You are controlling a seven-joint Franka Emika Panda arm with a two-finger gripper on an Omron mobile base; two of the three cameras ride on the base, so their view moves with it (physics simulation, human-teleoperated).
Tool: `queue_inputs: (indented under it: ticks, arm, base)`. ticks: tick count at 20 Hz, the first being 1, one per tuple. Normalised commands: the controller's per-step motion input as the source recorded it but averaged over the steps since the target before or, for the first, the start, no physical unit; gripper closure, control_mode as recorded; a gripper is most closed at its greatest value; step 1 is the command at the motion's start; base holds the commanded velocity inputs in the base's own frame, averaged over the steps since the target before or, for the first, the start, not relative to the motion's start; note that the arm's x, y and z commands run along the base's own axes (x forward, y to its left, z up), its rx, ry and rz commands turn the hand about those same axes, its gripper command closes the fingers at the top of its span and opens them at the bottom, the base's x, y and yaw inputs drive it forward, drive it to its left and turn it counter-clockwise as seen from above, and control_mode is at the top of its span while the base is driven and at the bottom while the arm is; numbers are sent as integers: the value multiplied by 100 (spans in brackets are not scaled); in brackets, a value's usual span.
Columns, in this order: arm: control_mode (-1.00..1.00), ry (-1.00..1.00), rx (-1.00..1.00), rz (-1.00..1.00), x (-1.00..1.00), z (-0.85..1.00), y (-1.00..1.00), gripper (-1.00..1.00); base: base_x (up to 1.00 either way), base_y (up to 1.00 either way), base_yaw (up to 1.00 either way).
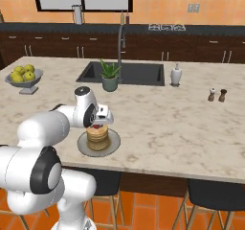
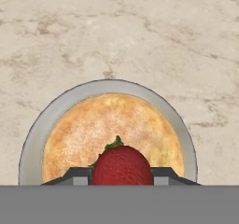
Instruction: Take the strawberry from the fridge and place it on top of the pancake, located on the dining counter.
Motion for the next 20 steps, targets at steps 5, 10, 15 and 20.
queue_inputs:
  ticks: [5, 10, 15, 20]
  arm:
    - [-100, 0, 0, 0, 0, -4, 1, -100]
    - [-100, 0, 0, 0, 0, 0, 0, -100]
    - [-100, 0, 0, 0, 0, 1, 0, -100]
    - [-100, 0, 0, 0, -2, 13, 0, -100]
  base:
    - [0, 0, 0]
    - [0, 0, 0]
    - [0, 0, 0]
    - [0, 0, 0]
